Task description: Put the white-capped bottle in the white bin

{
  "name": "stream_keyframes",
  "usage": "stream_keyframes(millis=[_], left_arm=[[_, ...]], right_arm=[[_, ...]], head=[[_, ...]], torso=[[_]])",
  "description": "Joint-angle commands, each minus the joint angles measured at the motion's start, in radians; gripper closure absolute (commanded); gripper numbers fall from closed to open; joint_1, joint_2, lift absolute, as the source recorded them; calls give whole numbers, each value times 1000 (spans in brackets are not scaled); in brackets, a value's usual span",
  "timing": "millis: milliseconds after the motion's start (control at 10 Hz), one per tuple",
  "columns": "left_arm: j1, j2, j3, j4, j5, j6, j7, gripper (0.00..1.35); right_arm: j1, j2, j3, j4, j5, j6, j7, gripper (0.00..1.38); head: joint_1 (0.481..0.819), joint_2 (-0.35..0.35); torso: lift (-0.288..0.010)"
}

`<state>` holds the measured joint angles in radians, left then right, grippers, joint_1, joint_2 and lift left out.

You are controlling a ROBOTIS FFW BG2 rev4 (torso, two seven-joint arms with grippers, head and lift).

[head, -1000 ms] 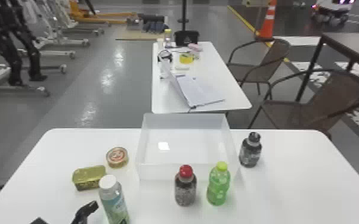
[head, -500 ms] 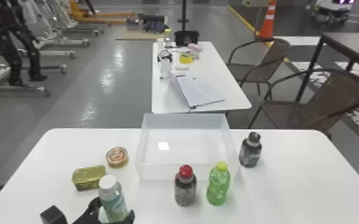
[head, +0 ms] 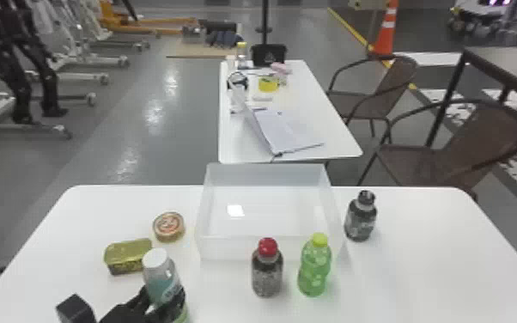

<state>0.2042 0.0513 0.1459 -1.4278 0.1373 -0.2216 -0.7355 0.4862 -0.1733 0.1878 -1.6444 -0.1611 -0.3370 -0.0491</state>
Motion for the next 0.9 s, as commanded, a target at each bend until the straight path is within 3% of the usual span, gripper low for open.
stream_keyframes(millis=[0, 200, 400, 600, 800], left_arm=[[3, -2, 3, -37, -11, 19, 8, 938], [18, -14, 7, -230, -41, 163, 70, 938], [-34, -2, -22, -346, -70, 304, 85, 938], [-149, 53, -81, -352, -137, 383, 48, 938], [-278, 101, -161, -263, -248, 419, -35, 938]], right_arm=[[0, 0, -1, 0, -2, -1, 0, 85], [2, 0, -1, 0, -3, -1, 0, 85], [2, 0, -1, 2, -6, -1, 0, 87], [-6, 0, 1, 5, -6, -1, 0, 87], [-17, 1, 2, 12, -6, -1, 11, 87]], head=[[549, 0], [549, 0], [549, 0], [549, 0], [549, 0]], torso=[[-100], [-100], [-100], [-100], [-100]])
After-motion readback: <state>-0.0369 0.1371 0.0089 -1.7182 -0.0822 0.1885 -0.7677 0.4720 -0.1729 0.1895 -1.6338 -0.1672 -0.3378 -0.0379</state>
